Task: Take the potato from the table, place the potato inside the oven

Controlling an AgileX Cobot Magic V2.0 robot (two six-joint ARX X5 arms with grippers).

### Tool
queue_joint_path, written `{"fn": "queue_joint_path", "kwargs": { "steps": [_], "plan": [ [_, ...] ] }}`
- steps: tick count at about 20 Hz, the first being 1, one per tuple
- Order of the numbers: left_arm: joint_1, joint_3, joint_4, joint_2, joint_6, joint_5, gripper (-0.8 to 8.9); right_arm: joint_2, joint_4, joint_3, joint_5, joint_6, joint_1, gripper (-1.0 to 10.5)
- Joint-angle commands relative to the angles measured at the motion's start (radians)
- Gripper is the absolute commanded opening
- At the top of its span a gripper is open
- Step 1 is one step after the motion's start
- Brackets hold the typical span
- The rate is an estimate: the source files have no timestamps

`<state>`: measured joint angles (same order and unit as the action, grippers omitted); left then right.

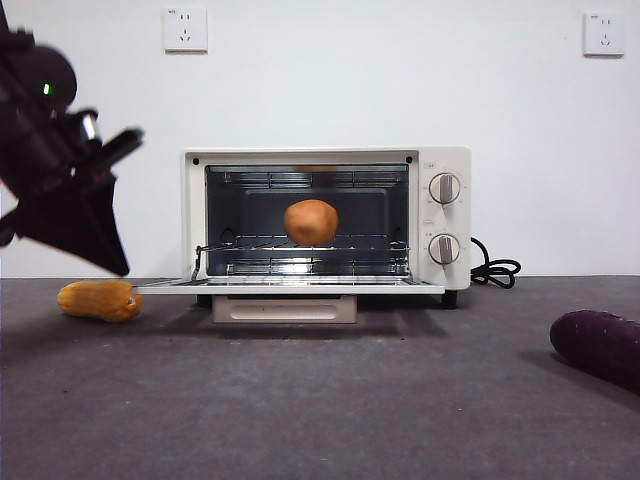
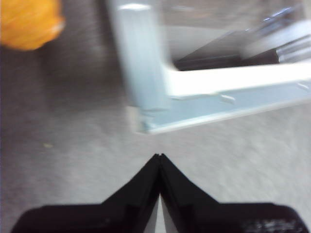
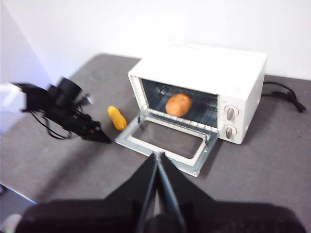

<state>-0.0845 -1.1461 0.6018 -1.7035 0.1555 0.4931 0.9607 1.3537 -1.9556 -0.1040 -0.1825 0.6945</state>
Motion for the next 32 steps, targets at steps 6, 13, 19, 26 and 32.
{"fn": "queue_joint_path", "kwargs": {
  "steps": [6,13,19,26,32],
  "plan": [
    [0.058,0.007,-0.061,-0.116,0.074,0.049,-0.06,-0.056,0.024,0.006,0.003,-0.061,0.001,-0.1],
    [0.05,0.007,-0.216,-0.182,0.238,0.196,-0.07,-0.056,0.024,0.009,0.003,-0.062,0.001,-0.1],
    [0.053,0.006,-0.229,-0.181,0.266,0.298,-0.07,-0.056,0.024,0.009,0.0,-0.061,0.001,-0.1],
    [0.054,0.006,-0.232,-0.137,0.265,0.33,-0.07,-0.056,0.024,0.009,0.0,-0.061,0.001,0.0],
    [0.062,0.006,-0.287,-0.073,0.299,0.327,-0.06,-0.056,0.024,0.009,0.0,-0.061,0.001,0.0]
  ]
}}
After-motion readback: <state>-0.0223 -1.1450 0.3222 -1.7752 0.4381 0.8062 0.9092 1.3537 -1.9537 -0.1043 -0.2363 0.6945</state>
